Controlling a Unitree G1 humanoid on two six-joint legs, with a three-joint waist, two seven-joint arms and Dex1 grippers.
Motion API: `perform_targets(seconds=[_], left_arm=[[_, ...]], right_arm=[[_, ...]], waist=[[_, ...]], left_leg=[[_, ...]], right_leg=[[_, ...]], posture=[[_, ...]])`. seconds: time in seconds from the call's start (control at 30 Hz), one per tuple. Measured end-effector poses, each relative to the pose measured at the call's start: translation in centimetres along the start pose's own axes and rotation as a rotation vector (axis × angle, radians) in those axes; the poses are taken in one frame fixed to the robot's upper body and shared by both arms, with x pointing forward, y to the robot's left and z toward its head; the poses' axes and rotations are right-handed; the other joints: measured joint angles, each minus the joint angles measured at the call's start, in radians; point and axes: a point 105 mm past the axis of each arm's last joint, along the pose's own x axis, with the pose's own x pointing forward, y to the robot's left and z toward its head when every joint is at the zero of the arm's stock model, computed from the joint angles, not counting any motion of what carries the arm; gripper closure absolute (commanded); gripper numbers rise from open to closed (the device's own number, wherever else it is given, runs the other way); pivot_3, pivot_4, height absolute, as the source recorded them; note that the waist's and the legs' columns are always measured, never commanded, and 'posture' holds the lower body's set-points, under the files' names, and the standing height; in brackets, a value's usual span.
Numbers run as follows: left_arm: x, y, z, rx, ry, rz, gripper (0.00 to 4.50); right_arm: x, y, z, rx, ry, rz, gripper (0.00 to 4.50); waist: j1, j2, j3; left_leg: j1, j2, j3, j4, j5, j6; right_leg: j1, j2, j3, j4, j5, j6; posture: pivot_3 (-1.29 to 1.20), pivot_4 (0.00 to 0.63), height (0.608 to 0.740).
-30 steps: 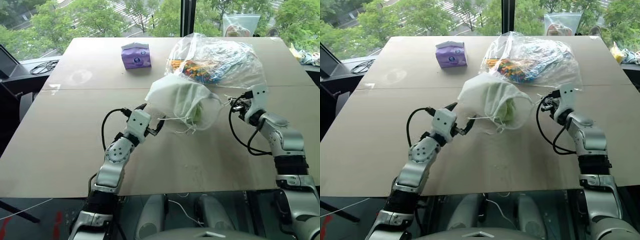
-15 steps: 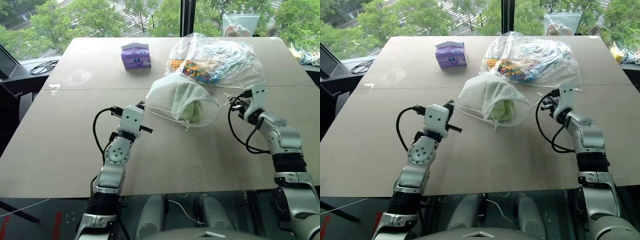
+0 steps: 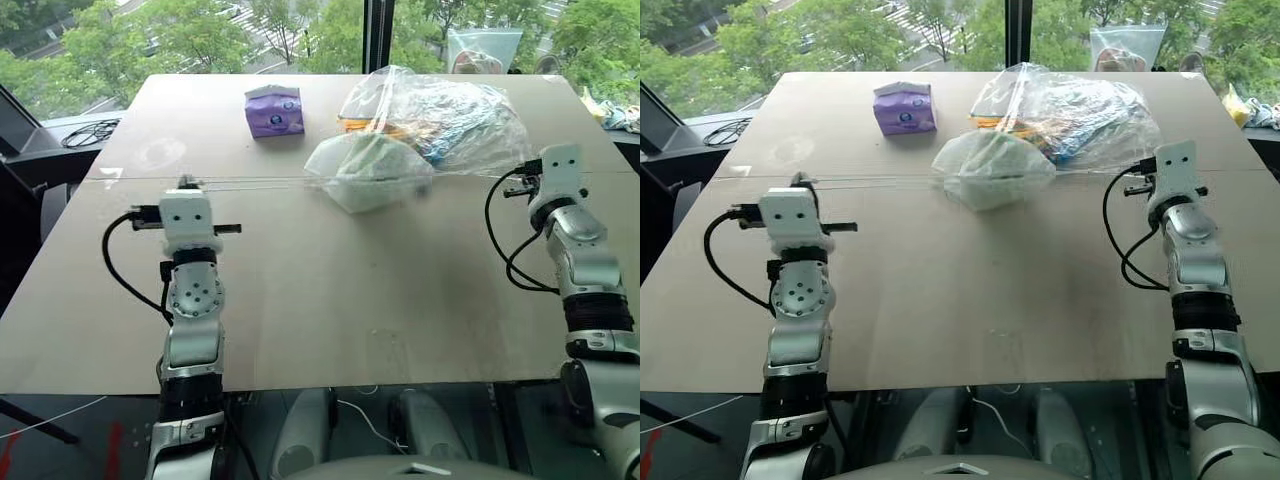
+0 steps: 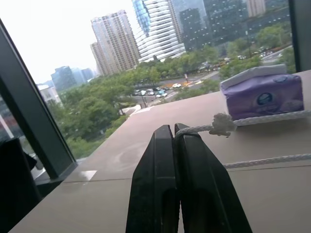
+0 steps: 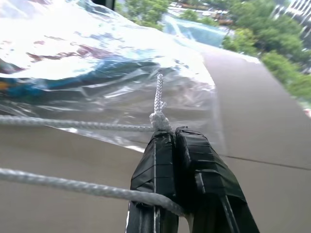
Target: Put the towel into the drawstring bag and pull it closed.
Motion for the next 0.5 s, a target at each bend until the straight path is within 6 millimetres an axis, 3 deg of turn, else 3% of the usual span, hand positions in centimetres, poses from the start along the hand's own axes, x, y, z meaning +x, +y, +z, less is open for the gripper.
perform_targets(seconds=[0.17,0.33,0.43,0.5], left_arm=[[0.2,2.3,1.0,0.027,-0.018,0.115,4.41],[0.1,3.1,1.3,0.025,-0.007,0.174,4.41],[-0.7,8.3,-0.5,0.044,0.077,0.388,4.41],[-0.9,9.2,-1.1,0.037,0.105,0.424,4.41]], right_arm=[[0.1,-2.9,-0.7,0.017,-0.014,-0.229,4.50],[-1.3,-8.4,-2.6,0.214,0.071,-0.569,4.50],[-4.2,-12.7,-6.4,0.314,0.218,-0.792,4.50],[-4.4,-12.7,-7.1,0.329,0.245,-0.784,4.50]], waist=[[-0.001,0.000,0.000],[0.005,0.000,0.000],[0.002,-0.001,0.000],[-0.007,-0.001,0.000]], left_leg=[[0.000,0.000,0.000,0.000,0.000,0.000],[0.000,0.000,0.000,0.001,0.000,0.000],[0.000,0.000,0.000,-0.001,0.000,0.000],[0.002,0.001,0.005,-0.001,0.000,0.000]], right_leg=[[0.000,0.000,0.001,0.000,0.000,0.000],[0.002,0.000,0.001,0.000,0.000,0.000],[0.001,-0.001,0.002,-0.001,0.000,0.000],[0.001,-0.001,0.002,0.000,0.000,0.000]], posture=[[0.00,0.150,0.740],[0.00,0.150,0.740],[0.00,0.150,0.740],[0.00,0.150,0.740]])
